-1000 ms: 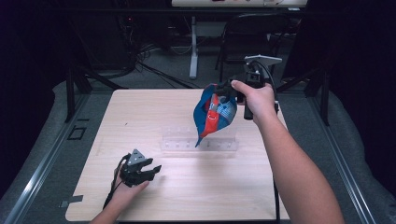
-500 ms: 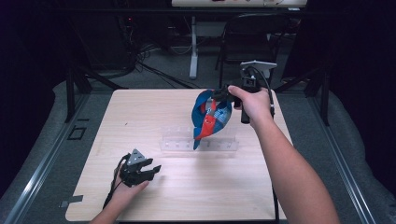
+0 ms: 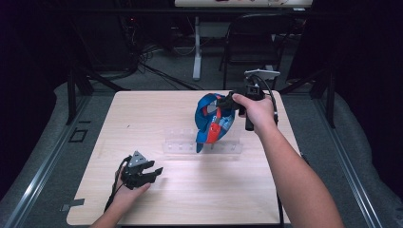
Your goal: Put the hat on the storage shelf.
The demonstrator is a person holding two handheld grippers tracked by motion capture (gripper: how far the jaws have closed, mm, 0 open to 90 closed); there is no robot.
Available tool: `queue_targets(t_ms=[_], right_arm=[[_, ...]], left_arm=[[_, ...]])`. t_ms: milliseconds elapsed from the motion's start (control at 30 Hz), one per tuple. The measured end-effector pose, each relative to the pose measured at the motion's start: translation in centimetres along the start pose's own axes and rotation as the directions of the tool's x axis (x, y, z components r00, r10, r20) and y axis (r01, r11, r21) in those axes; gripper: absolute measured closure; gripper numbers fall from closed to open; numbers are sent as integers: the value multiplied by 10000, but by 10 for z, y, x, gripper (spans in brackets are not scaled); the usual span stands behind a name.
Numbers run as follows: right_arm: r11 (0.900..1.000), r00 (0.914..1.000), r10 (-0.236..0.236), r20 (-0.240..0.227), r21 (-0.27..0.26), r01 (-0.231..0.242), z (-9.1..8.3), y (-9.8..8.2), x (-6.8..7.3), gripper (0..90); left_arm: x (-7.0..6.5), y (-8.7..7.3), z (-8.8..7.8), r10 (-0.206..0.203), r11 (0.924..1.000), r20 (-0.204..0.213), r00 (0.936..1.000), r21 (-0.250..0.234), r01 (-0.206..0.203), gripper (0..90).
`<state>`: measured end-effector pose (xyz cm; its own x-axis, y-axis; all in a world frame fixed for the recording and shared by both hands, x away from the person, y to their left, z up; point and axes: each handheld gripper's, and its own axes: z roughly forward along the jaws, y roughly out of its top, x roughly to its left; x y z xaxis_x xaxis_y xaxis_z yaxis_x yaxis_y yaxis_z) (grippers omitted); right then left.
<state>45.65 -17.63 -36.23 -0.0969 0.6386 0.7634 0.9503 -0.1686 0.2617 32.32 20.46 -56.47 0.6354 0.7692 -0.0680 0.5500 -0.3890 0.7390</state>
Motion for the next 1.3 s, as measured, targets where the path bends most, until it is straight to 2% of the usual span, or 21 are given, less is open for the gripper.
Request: queue_targets(t_ms=[133, 433, 500, 633, 933, 1300], right_arm=[[9999, 9999, 138, 3, -51, -138, -1, 1, -3, 779], [10000, 10000, 43, 73, 85, -44, 0, -1, -8, 779], [9998, 9998, 180, 75, -91, -179, 1, -1, -8, 779], [9999, 9999, 36, 116, 98, -37, 0, -2, -12, 778], [9997, 9994, 210, 284, 92, -212, 1, -4, -22, 777], [9999, 9989, 113, 454, 117, -118, 1, -6, -23, 761]], left_arm=[[0, 0, 2, 16, 10000, -51, 10000, -27, -17, 519], [2, -1, 1, 11, 10000, -69, 10000, -70, -12, 519], [2, -1, 1, -7, 10000, -77, 10000, -70, 7, 519], [2, -1, 0, -22, 10000, -69, 10000, -79, 21, 519], [3, -2, 0, -55, 10000, -67, 10000, -68, 55, 519], [4, -3, -2, -40, 9999, -152, 9999, -110, 38, 513]])
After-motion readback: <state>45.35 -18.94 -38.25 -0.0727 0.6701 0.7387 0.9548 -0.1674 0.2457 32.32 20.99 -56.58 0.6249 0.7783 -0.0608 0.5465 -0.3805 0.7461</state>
